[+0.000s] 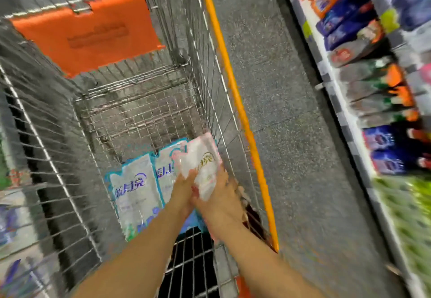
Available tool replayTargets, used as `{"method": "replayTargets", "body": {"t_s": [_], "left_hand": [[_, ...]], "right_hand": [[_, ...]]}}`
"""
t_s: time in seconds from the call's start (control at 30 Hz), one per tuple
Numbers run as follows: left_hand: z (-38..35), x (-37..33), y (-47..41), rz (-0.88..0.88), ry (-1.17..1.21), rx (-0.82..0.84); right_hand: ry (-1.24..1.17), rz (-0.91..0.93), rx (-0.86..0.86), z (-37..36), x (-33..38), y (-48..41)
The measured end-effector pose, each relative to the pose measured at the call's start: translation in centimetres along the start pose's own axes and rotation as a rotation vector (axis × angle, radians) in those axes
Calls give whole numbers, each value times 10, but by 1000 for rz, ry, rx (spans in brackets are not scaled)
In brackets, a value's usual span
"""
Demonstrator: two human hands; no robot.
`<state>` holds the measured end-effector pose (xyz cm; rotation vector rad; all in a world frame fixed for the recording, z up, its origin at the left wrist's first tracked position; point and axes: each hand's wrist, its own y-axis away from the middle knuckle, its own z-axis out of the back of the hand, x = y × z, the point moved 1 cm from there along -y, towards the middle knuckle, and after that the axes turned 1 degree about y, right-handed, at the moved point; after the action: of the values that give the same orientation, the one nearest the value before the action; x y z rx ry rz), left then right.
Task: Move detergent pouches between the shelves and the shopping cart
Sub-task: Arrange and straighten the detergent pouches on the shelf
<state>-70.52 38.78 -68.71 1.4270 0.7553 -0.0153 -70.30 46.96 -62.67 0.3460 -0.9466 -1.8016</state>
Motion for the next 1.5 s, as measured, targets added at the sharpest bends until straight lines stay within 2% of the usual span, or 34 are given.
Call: {"method": "replayTargets", "body": {"t_s": [0.03, 0.1, 0.13, 0.27, 0.47, 0.6, 0.83, 1.03, 1.23, 1.37, 1.5], "left_hand": [[2, 0, -4, 66, 8, 28], [0, 5, -19, 142, -209, 127], [1, 6, -26, 88, -376, 117], [8, 1, -32, -83, -743, -29], [21, 2, -22, -30, -990, -17], [30, 1, -16, -102, -931, -89], [20, 4, 18, -273, -907, -119], [6, 12, 74, -303, -795, -235], [-9, 17, 171, -403, -648, -412], [2, 10, 247, -518, -472, -579], [29, 3, 327, -715, -274, -755]], "right_hand": [[71, 38, -21, -4, 2, 2], [179, 40, 75, -21, -1, -2], [247, 30, 150, -29, -4, -2], [552, 40, 299, -44, -12, -3], [697, 7, 411, -41, -6, -5], [670, 6, 419, -27, -4, -1], [223, 46, 282, -16, -17, 2], [27, 281, 183, 20, -31, 31], [-79, 571, 195, 59, -46, 96], [-161, 765, 181, 89, -43, 158], [-238, 954, 178, 101, -30, 229]]}}
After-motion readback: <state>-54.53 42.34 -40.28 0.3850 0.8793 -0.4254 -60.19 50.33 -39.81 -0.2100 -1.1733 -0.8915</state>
